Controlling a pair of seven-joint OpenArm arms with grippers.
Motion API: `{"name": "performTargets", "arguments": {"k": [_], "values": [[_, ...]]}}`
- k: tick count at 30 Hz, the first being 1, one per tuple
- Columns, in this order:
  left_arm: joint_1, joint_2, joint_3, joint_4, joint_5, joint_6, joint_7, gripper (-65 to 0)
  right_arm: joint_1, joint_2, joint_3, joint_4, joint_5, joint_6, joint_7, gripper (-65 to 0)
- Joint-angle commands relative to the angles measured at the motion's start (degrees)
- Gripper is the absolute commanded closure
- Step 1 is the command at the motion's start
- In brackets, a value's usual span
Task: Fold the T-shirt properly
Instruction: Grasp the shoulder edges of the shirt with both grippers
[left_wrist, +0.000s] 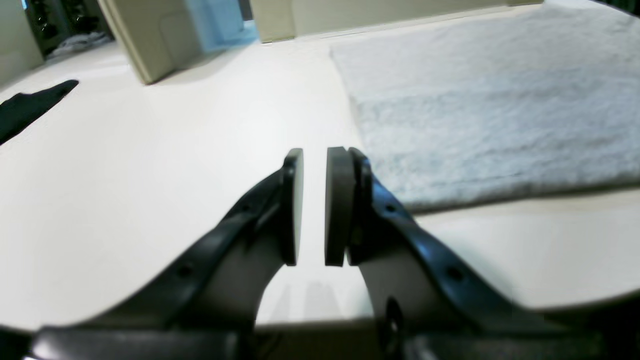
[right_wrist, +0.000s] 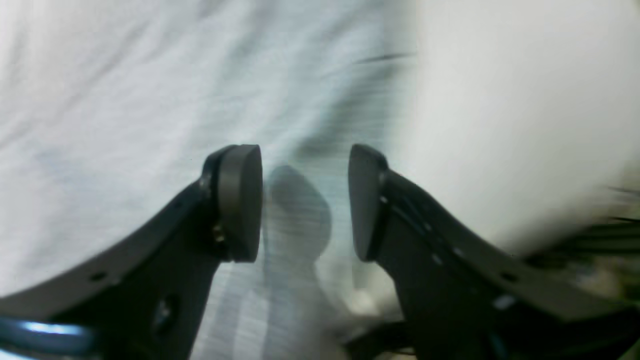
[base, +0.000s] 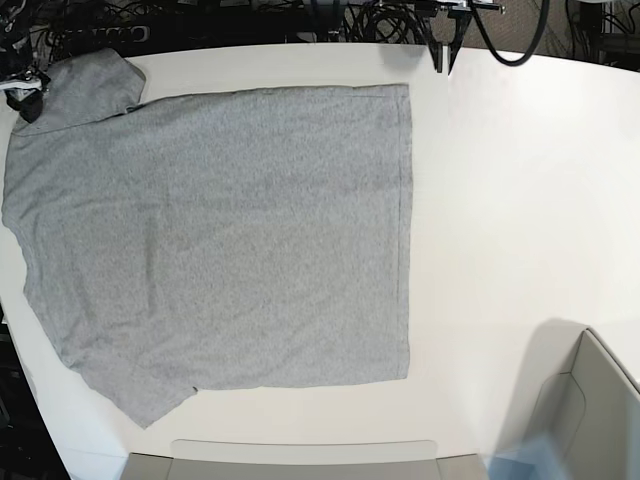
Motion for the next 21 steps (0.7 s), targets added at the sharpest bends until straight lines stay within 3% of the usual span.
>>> {"name": "performTargets", "arguments": {"k": [1, 4, 13, 19, 21], "values": [[0.88, -0.07, 0.04, 0.34, -0.03, 0.10, -1.47, -9.2, 0.23, 0.84, 1.69, 1.82, 0.49, 2.67, 0.82, -28.2], [0.88, -0.07, 0.22, 0.17, 0.05, 0.10, -1.47, -9.2, 1.02, 0.66, 4.86, 2.44, -1.71, 3.29, 0.38, -28.2], [0.80, -0.07, 0.31, 0.61, 0.14, 0.01, -1.47, -9.2, 5.16, 0.66, 5.30, -3.28, -8.48, 3.46, 0.47, -28.2], [0.88, -0.16, 0.31, 0.61, 0.14, 0.01, -1.47, -9.2, 4.80, 0.75, 5.03, -6.36, -8.83, 3.55, 0.56, -28.2], [0.97, -0.16, 0.31, 0.87, -0.03, 0.10, -1.47, -9.2, 4.98, 0.58, 4.95, -6.44, -8.92, 6.54, 0.47, -28.2]]}}
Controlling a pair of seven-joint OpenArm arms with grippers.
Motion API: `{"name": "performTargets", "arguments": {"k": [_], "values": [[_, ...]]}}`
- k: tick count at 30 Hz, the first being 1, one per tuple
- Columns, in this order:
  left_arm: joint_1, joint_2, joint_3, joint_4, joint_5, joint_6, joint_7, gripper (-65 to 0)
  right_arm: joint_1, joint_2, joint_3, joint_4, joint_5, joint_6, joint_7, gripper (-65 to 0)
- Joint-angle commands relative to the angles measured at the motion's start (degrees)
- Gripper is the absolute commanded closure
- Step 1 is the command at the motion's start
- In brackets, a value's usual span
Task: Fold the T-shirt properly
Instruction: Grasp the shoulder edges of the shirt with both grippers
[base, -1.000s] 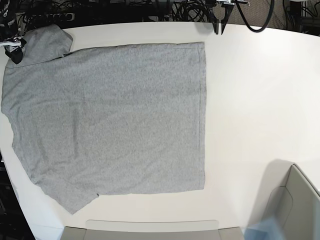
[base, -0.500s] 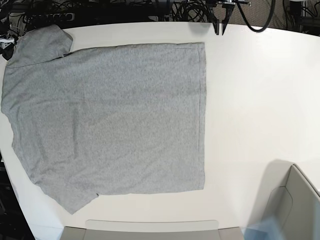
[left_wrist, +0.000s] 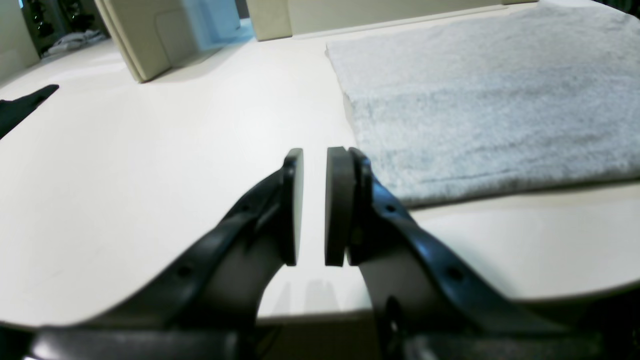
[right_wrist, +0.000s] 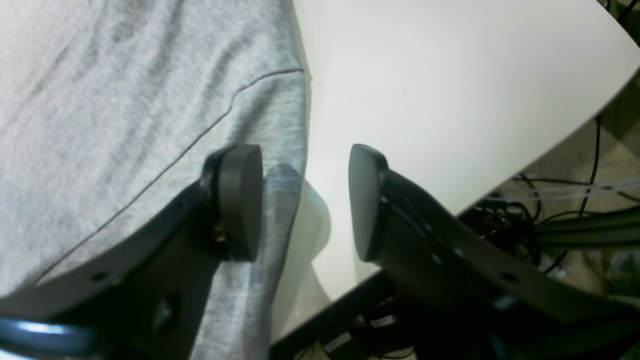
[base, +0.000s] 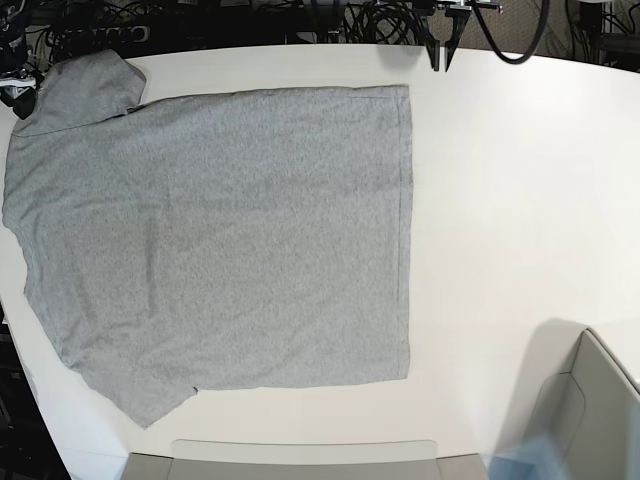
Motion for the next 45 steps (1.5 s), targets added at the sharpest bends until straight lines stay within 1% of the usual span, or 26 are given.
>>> {"name": "performTargets", "arguments": {"k": [1, 3, 4, 6, 8, 10, 12, 13, 15, 16, 17, 19, 22, 24, 26, 27, 30, 35, 41, 43, 45], "values": [[0.91, -0.16, 0.07, 1.48, -0.21, 0.12, -1.45, -9.2, -0.22, 0.11, 0.05, 0.33, -0.63, 3.14, -1.17, -28.2], [2.58, -0.16, 0.07, 3.86, -0.30, 0.21, -1.45, -9.2, -0.31, -1.47, 0.05, 0.86, -1.60, 5.69, -2.58, -28.2], [3.37, -0.16, 0.07, 5.88, -0.38, 0.21, -1.45, -9.2, -0.22, -1.82, 0.05, 0.95, -2.74, 6.22, -3.63, -28.2], [5.21, -0.16, 0.24, 9.75, -0.38, 0.21, -1.45, -9.4, -0.05, -2.79, 0.14, 0.95, -4.85, 6.61, -4.60, -28.2], [6.71, -0.42, 2.00, 12.91, -0.47, 0.21, -1.01, -11.7, -0.05, -4.02, 0.14, 0.95, -6.17, 6.61, -4.34, -28.2], [7.32, -2.53, 3.85, 15.64, -0.47, 0.21, 2.68, -15.7, -0.05, -4.46, 0.14, 0.95, -6.35, 6.61, -4.34, -28.2], [7.32, -4.20, 7.28, 17.84, -1.62, 0.21, 9.71, -19.5, -0.05, -4.55, 0.14, 0.95, -6.35, 6.61, -4.42, -28.2], [7.32, -4.99, 8.68, 18.89, -3.46, -0.14, 12.79, -20.7, -0.05, -4.55, 0.14, 0.95, -6.35, 6.61, -4.69, -28.2], [7.24, -7.28, 12.55, 22.14, -9.00, -0.23, 19.56, -21.7, -0.05, -4.55, 0.14, 0.95, -6.35, 6.61, -4.78, -28.2], [7.24, -9.04, 14.84, 23.73, -12.43, -0.23, 22.72, -21.8, -0.05, -4.46, 0.14, 0.95, -6.35, 6.61, -4.78, -28.2], [6.97, -11.32, 17.39, 25.84, -16.47, -0.23, 25.89, -21.8, -0.05, -4.37, 0.14, 0.95, -6.35, 6.61, -4.78, -28.2], [6.45, -17.39, 22.13, 28.91, -26.76, -0.23, 31.52, -21.8, -0.13, -4.28, 0.14, 0.95, -6.35, 6.61, -4.78, -28.2], [1.96, -24.86, 27.06, 31.81, -41.97, -0.23, 37.49, -21.8, -0.13, -4.28, 0.14, 0.95, -6.35, 6.61, -4.78, -28.2], [-0.59, -28.91, 29.52, 31.73, -51.55, -0.23, 40.48, -21.7, -0.22, -4.28, 0.14, 0.95, -6.35, 6.61, -4.78, -28.2], [-2.61, -31.02, 31.10, 31.64, -58.41, -0.14, 42.94, -21.6, -0.31, -4.28, 0.14, 0.95, -6.35, 6.61, -4.78, -28.2], [-3.75, -31.90, 31.63, 31.37, -60.60, -0.14, 44.18, -21.6, -0.40, -4.19, 0.14, 1.04, -6.35, 6.61, -4.78, -28.2], [-6.57, -32.42, 33.74, 30.41, -61.48, 0.12, 46.81, -21.5, -0.40, -4.19, 0.14, 1.21, -6.35, 6.61, -4.78, -28.2], [-9.29, -32.07, 35.41, 29.53, -61.48, 0.30, 53.58, -21.5, -0.40, -4.63, 0.14, 4.55, -6.35, 6.61, -4.78, -28.2], [-11.22, -31.28, 35.58, 27.16, -61.66, 0.38, 55.60, -21.5, -0.49, -4.90, 0.14, 4.90, -6.35, 6.61, -4.86, -28.2], [-12.54, -30.75, 35.58, 26.63, -62.63, 0.38, 59.03, -21.5, -0.49, -4.90, 0.14, 4.90, -6.35, 6.61, -4.86, -28.2], [-14.30, -28.99, 35.41, 26.01, -63.77, 0.38, 62.99, -21.5, -0.49, -4.98, 0.05, 4.90, -6.44, 6.61, -4.86, -28.2]]}}
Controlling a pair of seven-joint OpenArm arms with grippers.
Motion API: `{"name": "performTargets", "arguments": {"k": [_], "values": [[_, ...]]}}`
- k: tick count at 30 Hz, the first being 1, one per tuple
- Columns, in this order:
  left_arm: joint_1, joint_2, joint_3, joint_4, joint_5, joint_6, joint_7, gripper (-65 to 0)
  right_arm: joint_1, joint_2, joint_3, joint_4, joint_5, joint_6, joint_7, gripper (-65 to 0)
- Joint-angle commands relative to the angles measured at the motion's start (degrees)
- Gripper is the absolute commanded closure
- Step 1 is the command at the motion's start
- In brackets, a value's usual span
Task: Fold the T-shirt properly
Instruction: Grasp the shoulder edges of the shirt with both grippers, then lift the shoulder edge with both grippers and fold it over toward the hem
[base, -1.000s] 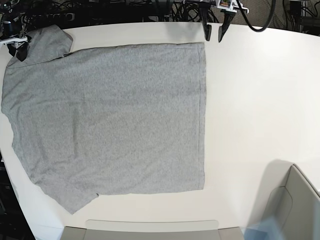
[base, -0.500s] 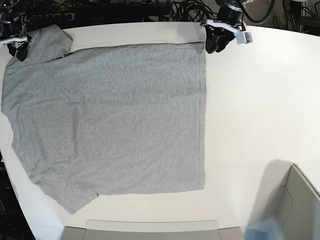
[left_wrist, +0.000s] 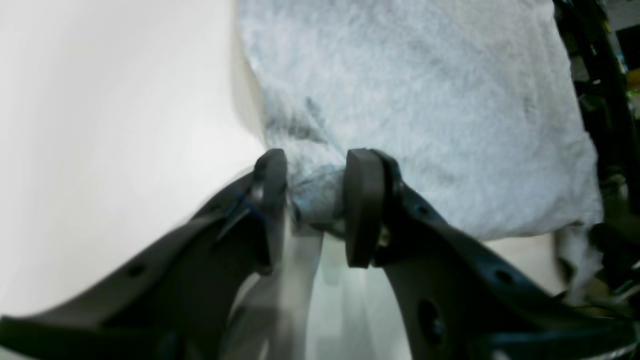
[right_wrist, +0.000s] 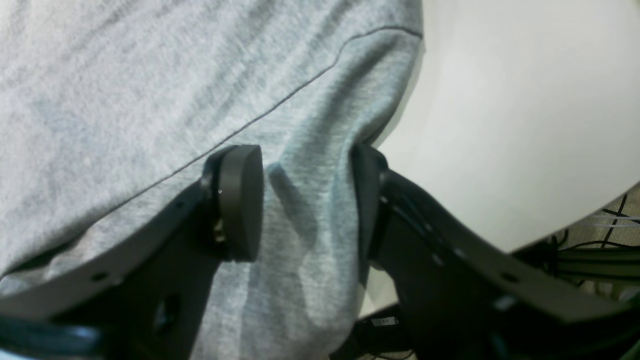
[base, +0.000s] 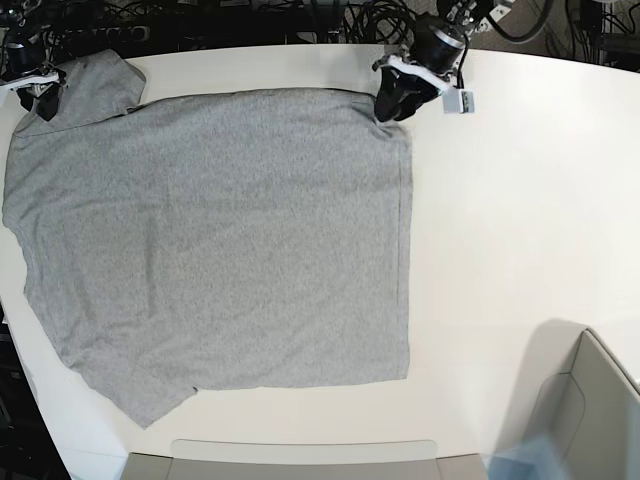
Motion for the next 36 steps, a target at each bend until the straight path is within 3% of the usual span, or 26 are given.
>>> {"name": "performTargets", "arguments": {"k": [1, 4, 6, 10, 11, 16, 23, 36], "values": [[-0.01, 0.52, 0.22, -0.79, -0.84, 2.79, 5.80, -21.5, -0.73, 0.06, -0.23, 0.01, -2.20, 0.91, -3.22, -28.2], [-2.03, 2.10, 0.31, -2.46, -1.02, 2.79, 7.56, -21.3, -0.73, 0.06, -0.41, 0.01, -2.20, 0.91, -3.22, -28.0], [-2.39, 2.19, 0.22, -2.90, -1.02, 2.79, 7.56, -18.0, -0.81, 0.06, -1.47, 0.01, -2.20, 0.91, -3.22, -24.6], [-2.56, 2.10, -0.48, -2.98, -1.02, 2.79, 7.20, -0.4, -1.78, 0.06, -3.93, 0.62, -2.20, 0.91, -3.22, -5.6], [-2.47, 2.10, -1.89, -3.07, -1.11, 2.79, 7.20, 0.0, -2.05, 0.06, -4.28, 1.33, -2.20, 0.91, -3.22, -0.8], [2.01, 2.10, -9.72, -0.96, -1.19, 2.70, 7.20, 0.0, -3.01, -1.61, -6.30, 8.62, -4.57, 0.91, -6.74, 0.0], [9.22, 2.01, -15.08, 5.46, -0.75, 2.26, 7.20, 0.0, -3.45, -8.90, -3.40, 24.62, -4.92, 0.91, -7.44, 0.0], [17.39, 1.92, -28.18, 13.54, -0.75, 2.26, 7.73, 0.0, -3.63, -11.80, -1.99, 36.49, -4.57, 0.91, -7.53, 0.0]]}}
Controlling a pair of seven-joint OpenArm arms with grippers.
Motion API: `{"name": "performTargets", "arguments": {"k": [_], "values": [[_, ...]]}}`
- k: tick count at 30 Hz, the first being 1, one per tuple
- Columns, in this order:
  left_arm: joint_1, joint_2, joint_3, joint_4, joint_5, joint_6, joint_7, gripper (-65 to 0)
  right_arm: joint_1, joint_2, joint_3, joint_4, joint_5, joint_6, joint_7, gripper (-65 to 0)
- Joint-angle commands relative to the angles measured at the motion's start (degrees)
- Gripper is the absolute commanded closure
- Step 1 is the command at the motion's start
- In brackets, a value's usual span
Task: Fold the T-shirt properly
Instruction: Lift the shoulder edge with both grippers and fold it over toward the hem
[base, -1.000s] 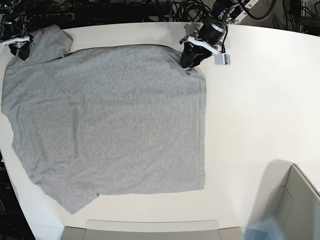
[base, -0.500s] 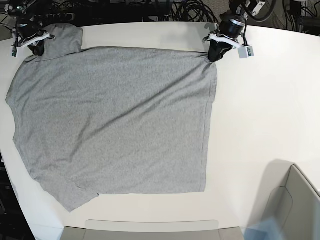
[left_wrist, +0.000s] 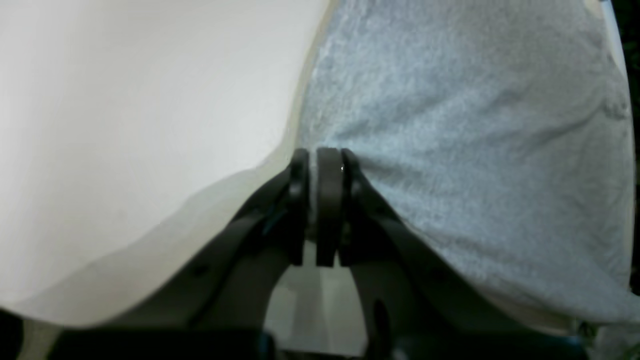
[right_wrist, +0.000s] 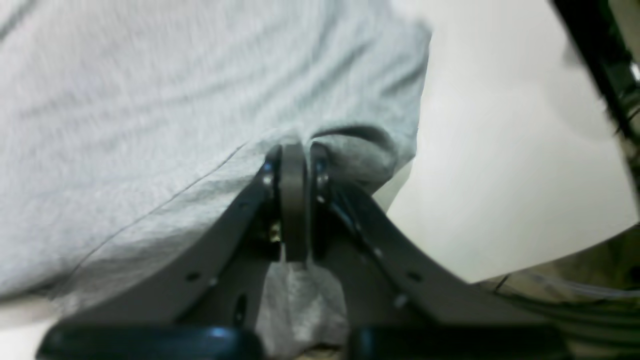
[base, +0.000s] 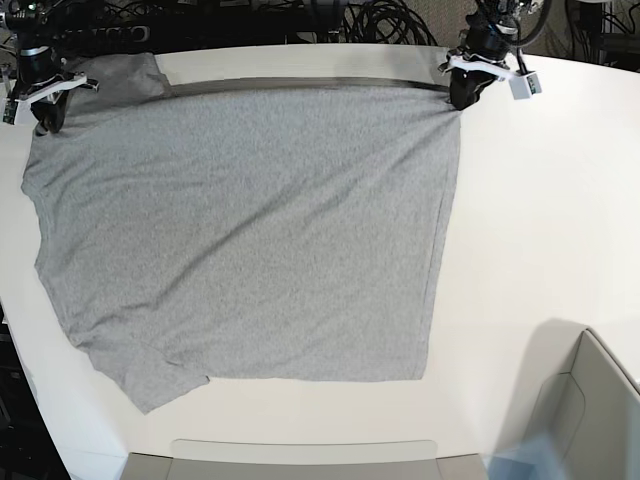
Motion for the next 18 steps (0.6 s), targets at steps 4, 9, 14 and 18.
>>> {"name": "performTargets", "arguments": {"k": [4, 9, 14, 18], "values": [[0.55, -0.64, -1.47, 3.26, 0.34, -0.05, -1.38, 0.0, 1.50, -0.20, 1.53, 2.78, 0.96, 0.89, 1.43, 0.0], [-3.15, -0.64, -1.30, 3.44, 0.07, 0.21, -0.15, 0.0, 4.31, 0.85, 1.27, 2.78, 0.52, 0.89, 1.43, 0.0], [-10.62, -0.37, -1.56, 3.00, 0.34, 5.84, 7.50, 0.0, 7.91, 4.10, 1.00, 2.60, -0.62, 0.89, -6.04, 0.0], [-16.69, -0.28, -1.56, 3.09, 0.16, 8.74, 11.89, 0.0, 13.28, 6.92, 1.09, 2.51, -3.96, 0.89, -13.69, 0.0]]}}
